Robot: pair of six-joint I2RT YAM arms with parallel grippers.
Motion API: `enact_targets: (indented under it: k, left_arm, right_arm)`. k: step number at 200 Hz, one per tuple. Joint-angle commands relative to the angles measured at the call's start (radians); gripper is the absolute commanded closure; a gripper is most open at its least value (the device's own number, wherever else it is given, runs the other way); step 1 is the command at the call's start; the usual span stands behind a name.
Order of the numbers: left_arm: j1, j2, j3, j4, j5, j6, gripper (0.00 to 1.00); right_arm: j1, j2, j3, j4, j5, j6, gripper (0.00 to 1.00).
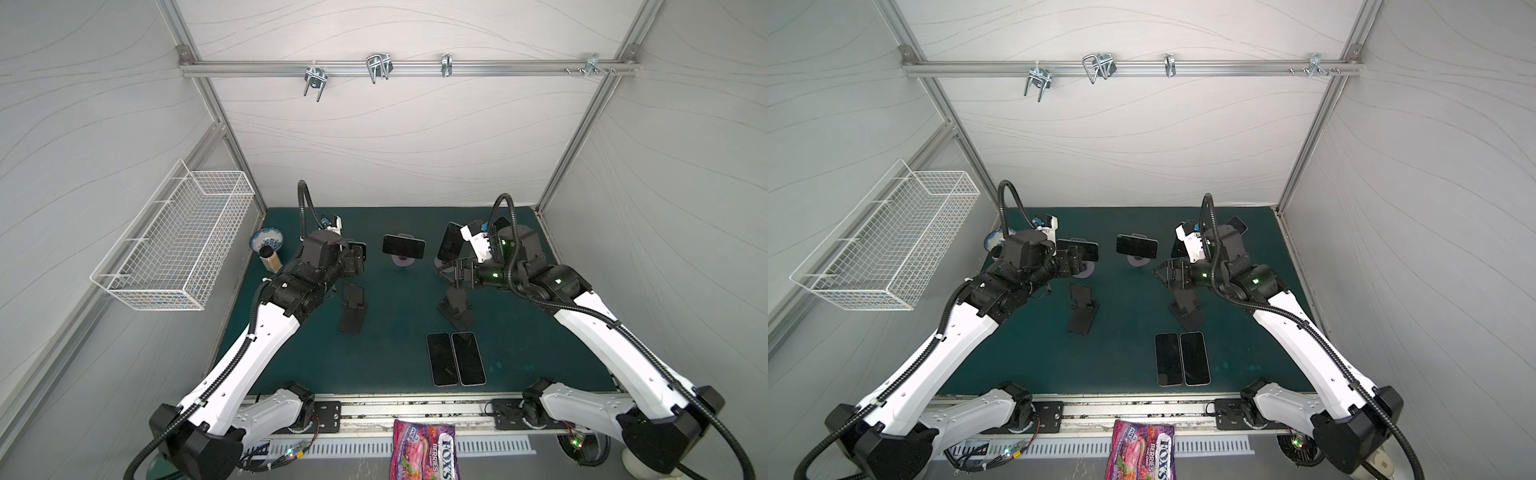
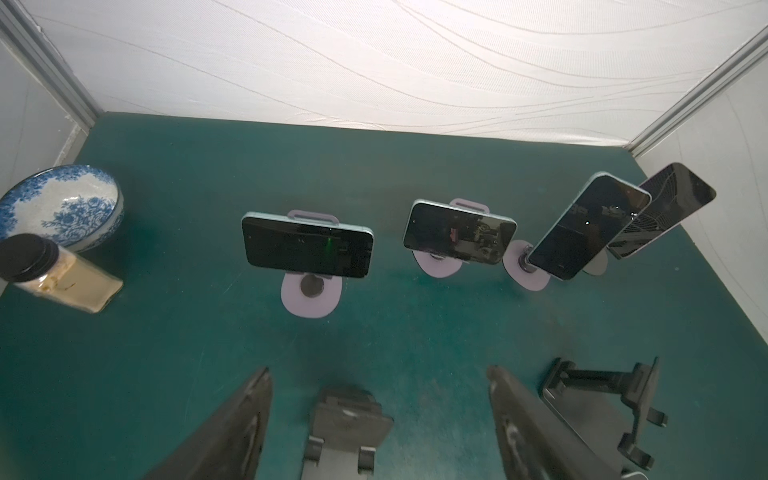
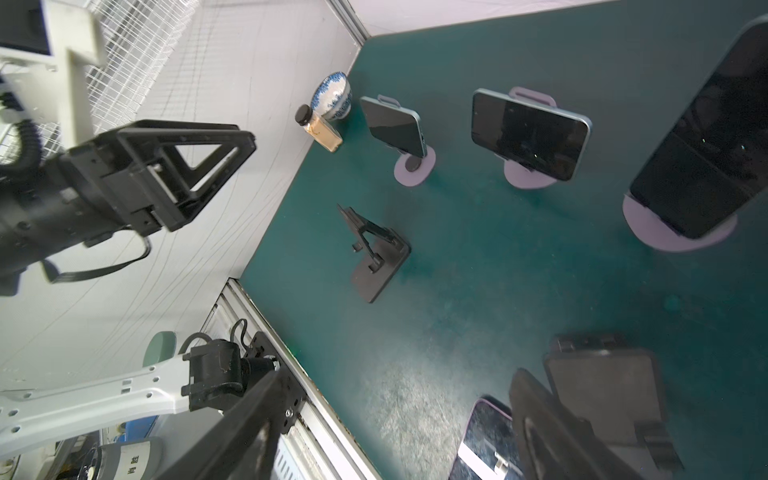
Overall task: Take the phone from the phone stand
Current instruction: 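Move the left gripper toward the teal phone while the right gripper reaches forward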
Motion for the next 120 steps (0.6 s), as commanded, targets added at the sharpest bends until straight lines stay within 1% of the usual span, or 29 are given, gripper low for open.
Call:
enact_targets:
  k: [1, 20, 35, 50, 86, 120]
  left_arm:
    - [0.084, 0.025, 0.025, 0.101, 0.142, 0.058, 0.17]
    - [0.142, 0.045, 0.008, 0.153, 0.202, 0.071, 0.17]
    - [0.179, 0.072, 0.014, 0.167, 0.25, 0.049, 0.17]
    - [0.195, 0.095, 0.02, 0.177, 0.26, 0.025, 0.17]
    - [0.209, 0.125, 0.037, 0.174, 0.258, 0.017, 0.17]
    - [0.268, 0.158, 0.051, 0.169, 0.286, -0.034, 0.16]
  right_arm:
    - [0.016, 0.024, 0.037, 0.049, 0.012, -0.019, 0.16]
    - [0.019, 0.057, 0.051, 0.067, 0.007, -0.024, 0.16]
    - [0.024, 0.09, 0.072, 0.07, 0.004, -0.03, 0.16]
    - [0.035, 0.115, 0.096, 0.07, 0.008, -0.044, 0.15]
    - [0.042, 0.15, 0.132, 0.058, 0.034, -0.098, 0.16]
    - [0.041, 0.167, 0.145, 0.063, 0.051, -0.169, 0.15]
